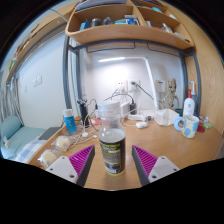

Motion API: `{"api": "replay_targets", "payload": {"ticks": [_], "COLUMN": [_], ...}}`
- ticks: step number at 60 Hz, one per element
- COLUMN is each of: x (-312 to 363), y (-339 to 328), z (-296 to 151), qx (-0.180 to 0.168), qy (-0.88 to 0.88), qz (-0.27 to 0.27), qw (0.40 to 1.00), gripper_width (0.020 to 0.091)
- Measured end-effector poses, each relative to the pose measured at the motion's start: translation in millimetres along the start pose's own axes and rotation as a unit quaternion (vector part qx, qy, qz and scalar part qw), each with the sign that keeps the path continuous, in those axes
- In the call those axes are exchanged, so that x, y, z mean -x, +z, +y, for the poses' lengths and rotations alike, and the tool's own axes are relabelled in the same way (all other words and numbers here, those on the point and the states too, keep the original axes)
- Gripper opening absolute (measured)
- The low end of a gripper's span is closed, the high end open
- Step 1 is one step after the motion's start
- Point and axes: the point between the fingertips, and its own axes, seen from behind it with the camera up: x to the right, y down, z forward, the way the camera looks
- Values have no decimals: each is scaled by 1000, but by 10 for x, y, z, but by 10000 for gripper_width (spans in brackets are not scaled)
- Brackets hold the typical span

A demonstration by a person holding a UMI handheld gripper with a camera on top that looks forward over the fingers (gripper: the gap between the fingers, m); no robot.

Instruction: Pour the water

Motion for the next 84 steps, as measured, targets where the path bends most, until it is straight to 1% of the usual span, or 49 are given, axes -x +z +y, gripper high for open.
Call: {"api": "replay_targets", "payload": {"ticks": [2,6,9,12,15,19,27,33,37,40,44,48,50,51,55,57,58,62,66,69,72,74,77,81,84], "x": [10,52,22,-22,-30,9,-34,-72,-67,-83,-116,-186,-215,-239,-344,-459,-506,-747,-990,-1201,-1430,-1547,-1800,-2049,-2165], "y": [53,151,216,268,298,335,386,445,457,466,486,496,482,483,514,538,546,605,637,690,721,703,756,772,793], "z": [-14,-48,-75,-84,-148,-143,-148,-161,-168,-170,-161,-162,-236,-288,-494,-595,-659,-808,-975,-1065,-1195,-1263,-1311,-1344,-1343], "qx": [-3,-13,-20,-21,-33,-37,-39,-35,-40,-37,-20,12,14,12,8,7,11,13,22,18,5,8,-13,-20,-12], "qy": [1,4,-2,-7,-12,-11,-22,-25,-22,-12,6,23,31,38,95,123,137,207,303,389,461,510,558,618,660], "qz": [1,-3,4,16,22,13,25,33,30,31,33,31,23,19,1,0,0,-15,-21,-37,-45,-44,-44,-45,-45], "qw": [1000,1000,1000,1000,999,999,999,999,999,999,999,999,999,999,995,992,991,978,953,920,886,859,829,785,749], "gripper_width": [749,699,657,561,456,416,350,322,321,320,310,298,298,284,284,284,285,283,283,282,282,284,284,285,286]}}
